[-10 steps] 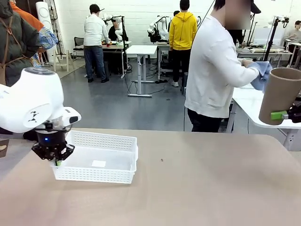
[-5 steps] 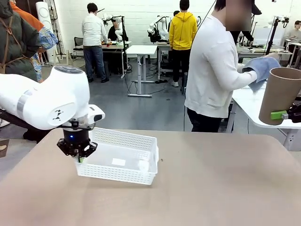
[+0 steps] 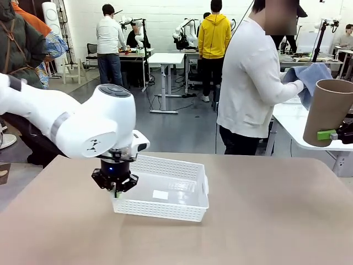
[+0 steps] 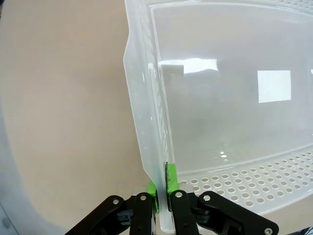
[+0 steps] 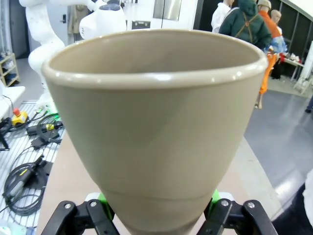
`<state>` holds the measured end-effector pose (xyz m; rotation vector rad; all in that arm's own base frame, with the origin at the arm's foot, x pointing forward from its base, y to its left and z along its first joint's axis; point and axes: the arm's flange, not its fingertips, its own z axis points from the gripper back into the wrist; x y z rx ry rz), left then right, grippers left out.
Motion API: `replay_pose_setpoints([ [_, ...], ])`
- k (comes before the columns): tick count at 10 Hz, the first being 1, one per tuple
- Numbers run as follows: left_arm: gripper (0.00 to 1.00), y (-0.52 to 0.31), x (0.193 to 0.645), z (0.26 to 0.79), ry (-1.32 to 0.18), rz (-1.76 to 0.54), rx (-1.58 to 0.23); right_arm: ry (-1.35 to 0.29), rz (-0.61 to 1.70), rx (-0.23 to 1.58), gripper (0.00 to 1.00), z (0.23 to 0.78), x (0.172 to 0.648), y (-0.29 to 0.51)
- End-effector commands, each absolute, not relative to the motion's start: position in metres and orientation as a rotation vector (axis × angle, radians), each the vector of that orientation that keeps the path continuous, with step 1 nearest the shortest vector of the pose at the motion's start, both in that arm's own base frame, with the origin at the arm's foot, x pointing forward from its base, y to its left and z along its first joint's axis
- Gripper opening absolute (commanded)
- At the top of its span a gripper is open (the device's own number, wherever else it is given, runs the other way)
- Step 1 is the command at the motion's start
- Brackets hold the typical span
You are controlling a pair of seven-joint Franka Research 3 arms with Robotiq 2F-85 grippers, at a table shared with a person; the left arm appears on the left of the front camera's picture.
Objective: Clean and organize the cups into the basket.
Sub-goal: Pick up the Organizing basket and move it to the center of the table, then pick up the Reusable plastic cup from the right side of the table and place it inside the Organizing basket.
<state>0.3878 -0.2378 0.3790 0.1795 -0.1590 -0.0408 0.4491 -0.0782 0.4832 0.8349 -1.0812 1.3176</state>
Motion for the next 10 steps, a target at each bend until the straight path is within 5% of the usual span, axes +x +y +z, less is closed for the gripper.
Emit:
replay_pose_setpoints([
  [1,0.02,-0.268,0.391,0.368,-0.174,-0.045,0.218,-1.083,1.334,0.831,0.21,0.481,0.448,-0.078],
  [9,0.02,-0.265,0.388,0.374,-0.164,-0.071,0.181,-1.083,1.334,0.831,0.21,0.481,0.448,-0.078],
  [10,0.02,-0.265,0.388,0.374,-0.164,-0.071,0.181,-1.081,1.318,0.835,0.79,0.483,0.449,-0.078],
])
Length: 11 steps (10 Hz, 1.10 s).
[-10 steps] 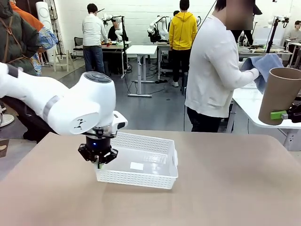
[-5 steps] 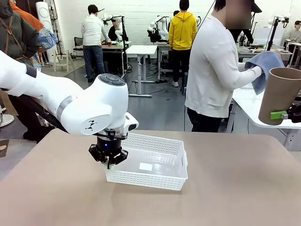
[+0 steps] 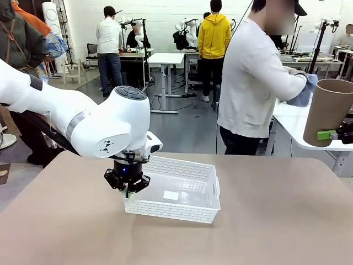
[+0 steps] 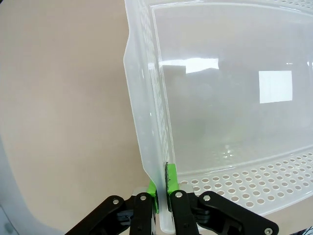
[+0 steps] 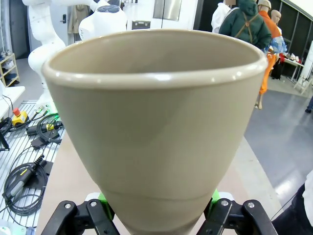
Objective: Clean and organize the cups into the basket.
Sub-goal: Pick up the Organizing basket and move it to the center of the table, then pick up the Reusable plastic cup from the right side of the table and place it inside the Organizing basket.
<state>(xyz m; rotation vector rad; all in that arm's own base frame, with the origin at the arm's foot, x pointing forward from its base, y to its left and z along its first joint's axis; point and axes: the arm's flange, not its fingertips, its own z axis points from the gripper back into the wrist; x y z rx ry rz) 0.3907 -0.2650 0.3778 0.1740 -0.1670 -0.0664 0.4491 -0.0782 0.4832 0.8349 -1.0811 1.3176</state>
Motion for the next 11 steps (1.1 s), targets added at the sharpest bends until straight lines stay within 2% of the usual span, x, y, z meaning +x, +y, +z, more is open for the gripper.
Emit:
replay_pose_setpoints([
  [1,0.02,-0.265,0.388,0.374,-0.164,-0.071,0.181,-0.989,1.405,0.715,0.79,0.514,0.448,-0.044],
  [3,0.02,-0.265,0.388,0.374,-0.164,-0.071,0.181,-0.788,1.501,0.556,0.79,0.560,0.452,0.024],
  [5,0.02,-0.265,0.388,0.374,-0.164,-0.071,0.181,-0.479,1.555,0.439,0.79,0.568,0.466,0.110],
  [8,0.02,-0.265,0.388,0.374,-0.164,-0.071,0.181,-0.116,1.577,0.335,0.79,0.530,0.477,0.225],
  [11,0.02,-0.265,0.388,0.374,-0.164,-0.071,0.181,0.044,1.581,0.310,0.79,0.487,0.476,0.283],
])
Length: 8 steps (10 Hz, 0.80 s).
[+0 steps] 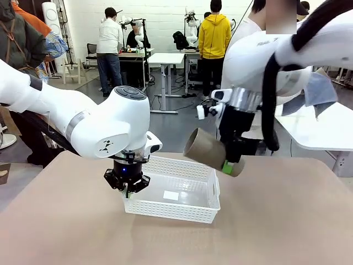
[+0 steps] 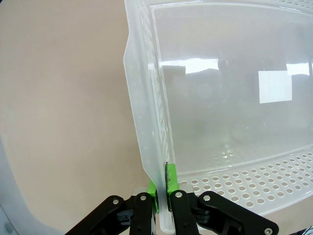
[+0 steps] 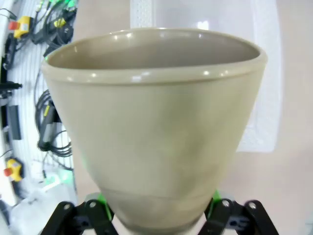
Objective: Clean and organize the cups into the basket.
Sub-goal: Pick up the Organizing basket and move it to the center of the table, then pick up the Reusable plastic cup from the right side of the table and place it inside the Organizing basket.
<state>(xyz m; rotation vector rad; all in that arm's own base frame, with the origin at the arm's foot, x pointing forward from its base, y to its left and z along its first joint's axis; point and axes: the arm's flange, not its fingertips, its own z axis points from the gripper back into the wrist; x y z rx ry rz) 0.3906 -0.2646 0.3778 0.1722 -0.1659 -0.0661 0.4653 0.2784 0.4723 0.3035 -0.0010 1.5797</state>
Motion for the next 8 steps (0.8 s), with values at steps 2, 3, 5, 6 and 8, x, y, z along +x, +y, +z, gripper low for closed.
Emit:
replay_pose_setpoints([
  [2,0.02,-0.265,0.388,0.374,-0.164,-0.071,0.181,0.086,1.630,0.319,0.79,0.465,0.468,0.305],
  [3,0.02,-0.265,0.388,0.374,-0.164,-0.071,0.181,0.084,1.644,0.338,0.79,0.458,0.466,0.309],
  [5,0.02,-0.265,0.388,0.374,-0.164,-0.071,0.181,-0.044,1.698,0.406,0.79,0.468,0.467,0.300],
  [6,0.02,-0.265,0.388,0.374,-0.164,-0.071,0.181,0.064,1.641,0.351,0.79,0.453,0.462,0.310],
  [8,0.02,-0.265,0.388,0.374,-0.164,-0.071,0.181,0.064,1.641,0.351,0.79,0.453,0.462,0.310],
])
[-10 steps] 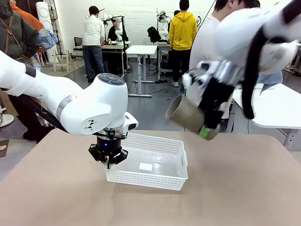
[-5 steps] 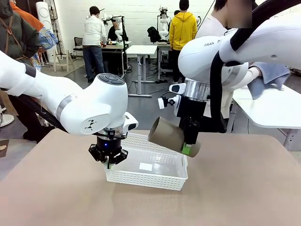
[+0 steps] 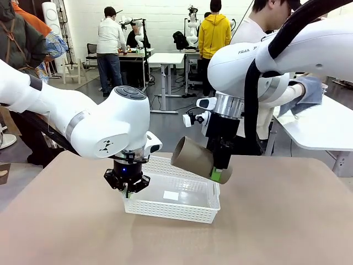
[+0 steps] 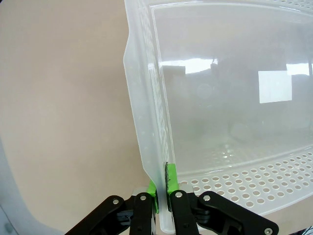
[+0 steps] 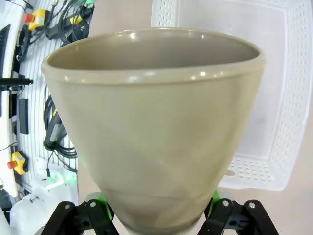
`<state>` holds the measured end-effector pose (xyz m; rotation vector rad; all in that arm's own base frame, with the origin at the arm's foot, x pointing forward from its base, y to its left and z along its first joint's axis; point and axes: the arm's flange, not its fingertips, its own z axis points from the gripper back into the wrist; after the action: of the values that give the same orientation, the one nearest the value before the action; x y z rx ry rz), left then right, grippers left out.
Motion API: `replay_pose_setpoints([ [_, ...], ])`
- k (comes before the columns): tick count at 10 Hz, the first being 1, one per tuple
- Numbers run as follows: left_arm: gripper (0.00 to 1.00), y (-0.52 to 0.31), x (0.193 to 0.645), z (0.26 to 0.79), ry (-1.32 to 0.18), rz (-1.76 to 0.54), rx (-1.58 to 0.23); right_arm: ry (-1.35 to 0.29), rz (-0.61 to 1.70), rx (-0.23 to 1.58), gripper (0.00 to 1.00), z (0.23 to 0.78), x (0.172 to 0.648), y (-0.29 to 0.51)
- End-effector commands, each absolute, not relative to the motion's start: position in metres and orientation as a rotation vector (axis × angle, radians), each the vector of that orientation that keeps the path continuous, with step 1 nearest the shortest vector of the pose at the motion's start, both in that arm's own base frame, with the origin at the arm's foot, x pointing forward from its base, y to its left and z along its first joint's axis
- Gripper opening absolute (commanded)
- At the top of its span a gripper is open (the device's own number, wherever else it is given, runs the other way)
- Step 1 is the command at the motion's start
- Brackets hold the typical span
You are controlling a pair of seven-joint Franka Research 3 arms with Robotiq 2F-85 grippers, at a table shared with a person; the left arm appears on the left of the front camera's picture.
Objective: Clean and organize the cups into the basket.
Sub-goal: Pick up the Organizing basket and move it to the center of the table, then pick up the Reusable plastic cup from the right side of the table and place it inside the Organizing basket.
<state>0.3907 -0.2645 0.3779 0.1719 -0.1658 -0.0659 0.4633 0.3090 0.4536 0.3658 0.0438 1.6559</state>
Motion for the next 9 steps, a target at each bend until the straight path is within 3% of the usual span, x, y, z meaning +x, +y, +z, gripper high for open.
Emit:
replay_pose_setpoints([
  [1,0.02,-0.265,0.388,0.374,-0.164,-0.071,0.181,0.064,1.641,0.351,0.79,0.453,0.462,0.310],
  [9,0.02,-0.265,0.388,0.374,-0.164,-0.071,0.181,0.103,1.720,0.322,0.79,0.387,0.476,0.352],
])
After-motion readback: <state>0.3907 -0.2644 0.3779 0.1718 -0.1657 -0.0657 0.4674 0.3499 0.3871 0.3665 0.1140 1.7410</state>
